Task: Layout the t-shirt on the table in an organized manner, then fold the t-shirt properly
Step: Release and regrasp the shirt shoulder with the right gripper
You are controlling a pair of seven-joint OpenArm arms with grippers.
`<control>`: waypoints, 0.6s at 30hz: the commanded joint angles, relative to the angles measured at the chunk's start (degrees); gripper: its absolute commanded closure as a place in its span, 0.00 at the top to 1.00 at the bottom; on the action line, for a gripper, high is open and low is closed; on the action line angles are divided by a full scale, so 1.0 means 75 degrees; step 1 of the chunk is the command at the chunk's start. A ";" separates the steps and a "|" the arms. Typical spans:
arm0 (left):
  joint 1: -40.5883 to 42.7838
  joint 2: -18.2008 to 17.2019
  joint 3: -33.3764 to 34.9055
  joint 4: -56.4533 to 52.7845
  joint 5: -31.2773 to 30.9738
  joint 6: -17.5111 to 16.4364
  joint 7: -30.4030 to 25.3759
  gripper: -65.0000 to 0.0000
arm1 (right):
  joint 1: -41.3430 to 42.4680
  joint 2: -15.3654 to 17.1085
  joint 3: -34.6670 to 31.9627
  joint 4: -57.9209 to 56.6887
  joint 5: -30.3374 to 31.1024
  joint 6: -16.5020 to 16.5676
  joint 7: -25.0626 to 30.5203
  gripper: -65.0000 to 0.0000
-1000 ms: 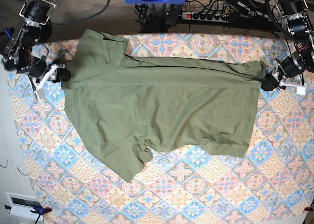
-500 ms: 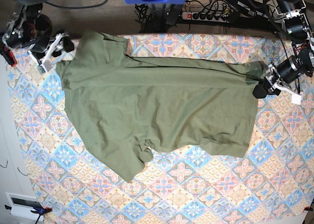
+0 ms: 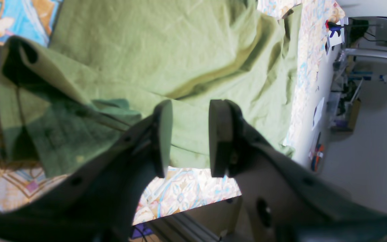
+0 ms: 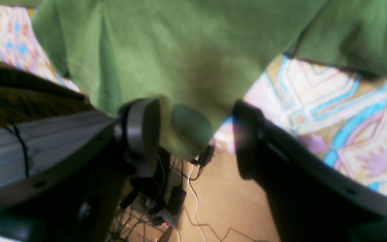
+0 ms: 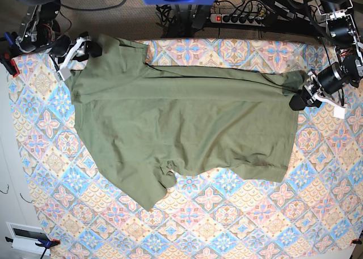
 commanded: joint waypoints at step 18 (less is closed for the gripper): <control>-0.0089 -0.0146 -0.0073 0.0104 -0.0099 -0.0021 -0.0056 0.28 | -0.0034 -0.0159 -0.0756 0.0275 0.0008 -0.0007 -0.0106 0.00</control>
